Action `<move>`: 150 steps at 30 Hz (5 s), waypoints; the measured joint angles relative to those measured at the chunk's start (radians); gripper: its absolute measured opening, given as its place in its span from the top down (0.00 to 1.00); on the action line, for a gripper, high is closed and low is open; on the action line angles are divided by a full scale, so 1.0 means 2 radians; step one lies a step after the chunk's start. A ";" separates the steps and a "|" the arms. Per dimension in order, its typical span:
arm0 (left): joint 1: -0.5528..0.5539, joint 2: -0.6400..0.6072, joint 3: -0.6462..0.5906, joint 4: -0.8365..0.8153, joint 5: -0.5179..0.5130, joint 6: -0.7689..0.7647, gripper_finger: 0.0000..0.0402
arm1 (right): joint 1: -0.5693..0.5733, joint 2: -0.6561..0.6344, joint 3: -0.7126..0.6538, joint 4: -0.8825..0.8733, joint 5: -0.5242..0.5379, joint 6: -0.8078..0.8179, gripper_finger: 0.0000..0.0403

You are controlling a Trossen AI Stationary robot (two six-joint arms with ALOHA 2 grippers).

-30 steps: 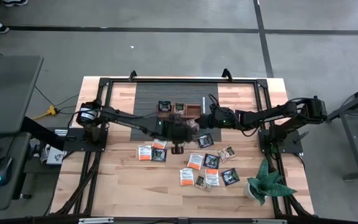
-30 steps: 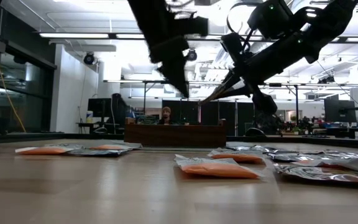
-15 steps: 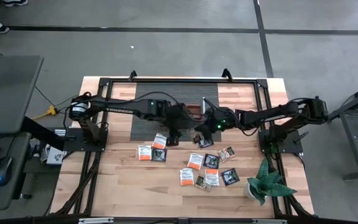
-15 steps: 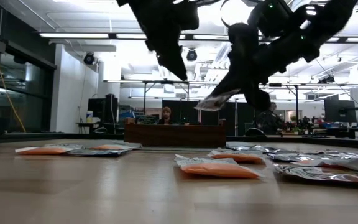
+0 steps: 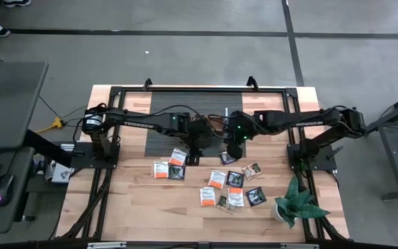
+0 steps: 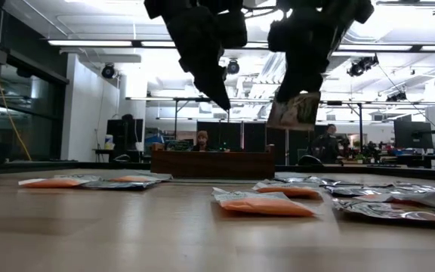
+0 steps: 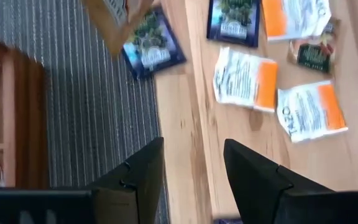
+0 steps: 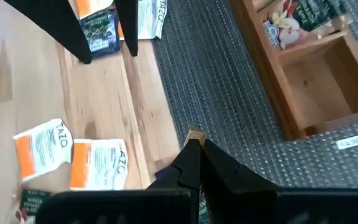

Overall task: Pick & Place Tea
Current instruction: Put the brown tea bag into the middle section of the wooden organizer

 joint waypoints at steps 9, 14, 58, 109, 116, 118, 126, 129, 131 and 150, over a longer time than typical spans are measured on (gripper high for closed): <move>0.006 0.000 0.000 0.077 -0.001 -0.005 0.59 | 0.001 0.000 0.009 -0.014 -0.015 -0.020 1.00; 0.014 0.003 0.000 0.081 -0.010 -0.015 0.59 | 0.007 0.000 0.009 -0.007 -0.019 -0.019 1.00; 0.023 0.055 0.001 0.172 0.006 -0.039 0.59 | 0.020 0.000 0.009 0.020 -0.021 -0.019 1.00; 0.166 -0.092 -0.004 0.292 0.075 -0.070 1.00 | 0.016 -0.213 -0.125 0.306 0.223 0.071 0.56; 0.183 -0.121 -0.003 0.325 0.113 -0.075 1.00 | -0.009 -0.209 -0.160 0.470 0.239 0.052 0.56; 0.184 -0.124 -0.003 0.343 0.128 -0.084 1.00 | -0.015 -0.209 -0.160 0.487 0.244 0.048 0.56; 0.183 -0.124 -0.002 0.368 0.154 -0.095 1.00 | -0.026 -0.179 -0.146 0.529 0.223 0.047 0.56; 0.183 -0.124 -0.002 0.367 0.155 -0.096 1.00 | -0.026 -0.160 -0.129 0.530 0.212 0.047 0.56; 0.183 -0.124 -0.002 0.365 0.155 -0.096 1.00 | -0.026 -0.149 -0.117 0.531 0.205 0.047 0.56; 0.188 -0.123 -0.002 0.364 0.158 -0.084 1.00 | -0.018 -0.143 -0.067 0.511 0.193 0.018 0.62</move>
